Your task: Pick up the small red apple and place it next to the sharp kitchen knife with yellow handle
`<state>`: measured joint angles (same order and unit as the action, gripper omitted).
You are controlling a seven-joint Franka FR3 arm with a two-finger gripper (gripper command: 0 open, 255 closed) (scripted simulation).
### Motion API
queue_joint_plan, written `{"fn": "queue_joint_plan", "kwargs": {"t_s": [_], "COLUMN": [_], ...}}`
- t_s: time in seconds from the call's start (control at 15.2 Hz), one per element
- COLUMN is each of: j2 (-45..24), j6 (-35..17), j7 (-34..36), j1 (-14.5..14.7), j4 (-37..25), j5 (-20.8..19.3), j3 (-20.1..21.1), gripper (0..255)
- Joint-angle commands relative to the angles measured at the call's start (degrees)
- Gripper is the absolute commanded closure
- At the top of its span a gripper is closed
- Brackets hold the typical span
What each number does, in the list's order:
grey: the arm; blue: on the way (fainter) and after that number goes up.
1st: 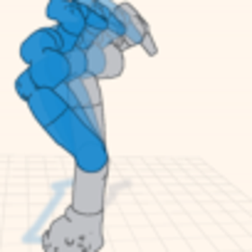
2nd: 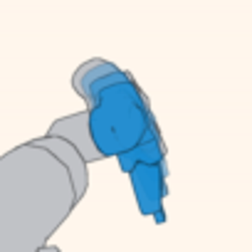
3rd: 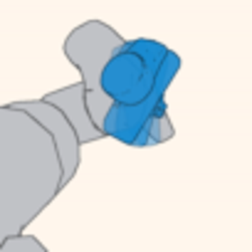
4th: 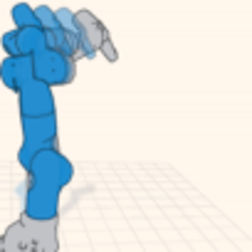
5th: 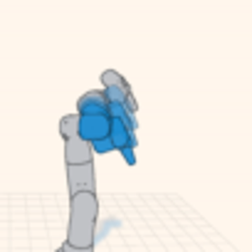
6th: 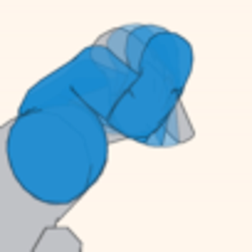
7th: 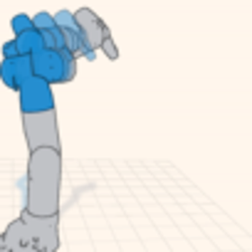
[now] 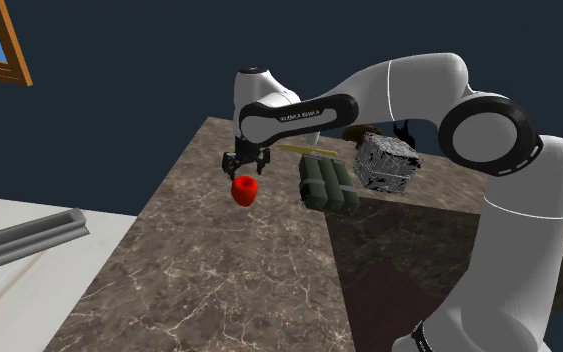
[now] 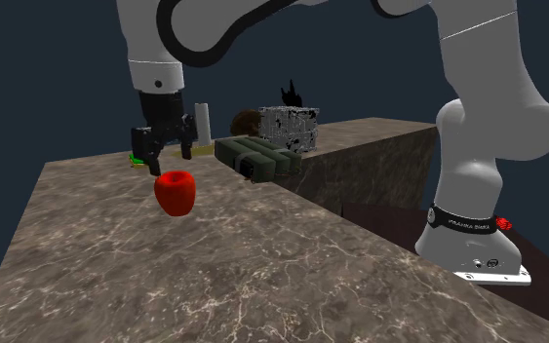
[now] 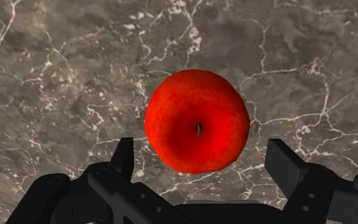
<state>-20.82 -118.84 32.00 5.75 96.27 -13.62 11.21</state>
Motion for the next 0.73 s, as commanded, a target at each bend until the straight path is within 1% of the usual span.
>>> {"fn": "queue_joint_plan", "kwargs": {"t_s": [0.0,0.46,0.53,0.66], "j2": [-0.4,-0.5,-0.5,-0.5], "j6": [-0.9,-0.9,-0.9,-0.9], "j7": [0.3,0.3,0.3,0.3], "j1": [0.1,0.1,0.1,0.1], "j4": [0.5,0.5,0.5,0.5], "j5": [-0.2,-0.2,-0.2,-0.2], "j3": [-0.1,-0.1,-0.1,-0.1], "gripper": [0,0,255,255]}}
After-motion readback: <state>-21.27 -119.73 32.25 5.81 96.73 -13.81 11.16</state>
